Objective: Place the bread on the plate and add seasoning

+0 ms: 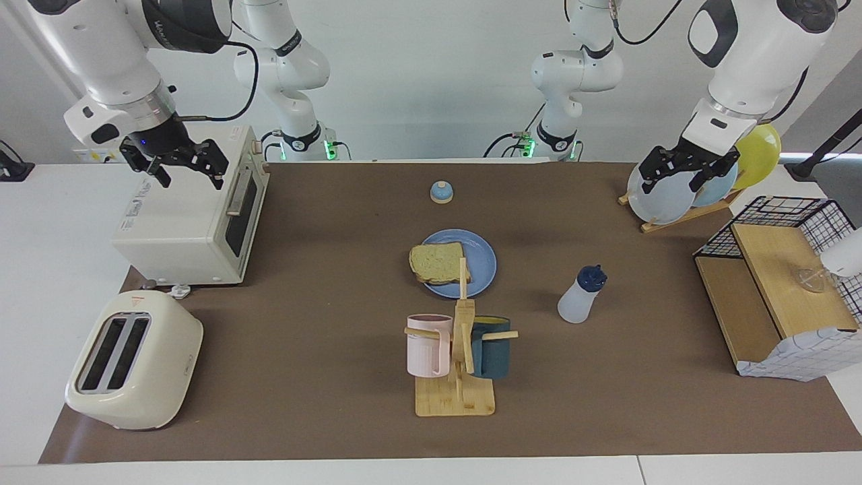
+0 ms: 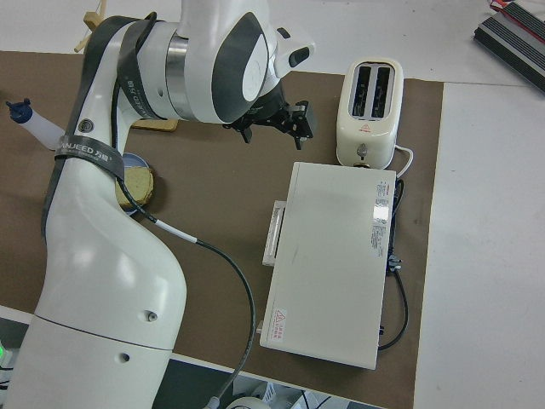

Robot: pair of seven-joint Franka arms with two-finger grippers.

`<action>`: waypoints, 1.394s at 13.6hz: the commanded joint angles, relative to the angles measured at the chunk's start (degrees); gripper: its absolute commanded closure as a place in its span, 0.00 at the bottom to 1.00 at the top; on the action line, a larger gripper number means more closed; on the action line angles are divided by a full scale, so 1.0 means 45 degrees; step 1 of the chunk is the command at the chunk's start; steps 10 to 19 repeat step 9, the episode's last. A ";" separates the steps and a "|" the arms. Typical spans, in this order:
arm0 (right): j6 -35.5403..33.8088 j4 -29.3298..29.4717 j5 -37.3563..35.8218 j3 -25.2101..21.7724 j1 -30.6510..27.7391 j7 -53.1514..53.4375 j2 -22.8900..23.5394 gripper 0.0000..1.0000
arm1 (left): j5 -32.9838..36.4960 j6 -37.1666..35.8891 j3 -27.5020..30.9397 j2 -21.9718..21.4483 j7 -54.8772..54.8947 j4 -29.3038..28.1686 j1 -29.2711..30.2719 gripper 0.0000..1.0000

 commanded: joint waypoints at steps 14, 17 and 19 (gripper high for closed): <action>0.0006 -0.0193 -0.0103 0.0023 -0.0069 -0.0323 -0.0183 0.00 | -0.0448 0.0102 -0.0159 -0.0180 0.0051 0.0008 0.0254 0.00; 0.0006 -0.0193 -0.0103 0.0023 -0.0069 -0.0323 -0.0183 0.00 | -0.0448 0.0102 -0.0159 -0.0180 0.0051 0.0008 0.0254 0.00; 0.0006 -0.0193 -0.0103 0.0023 -0.0069 -0.0323 -0.0183 0.00 | -0.0448 0.0102 -0.0159 -0.0180 0.0051 0.0008 0.0254 0.00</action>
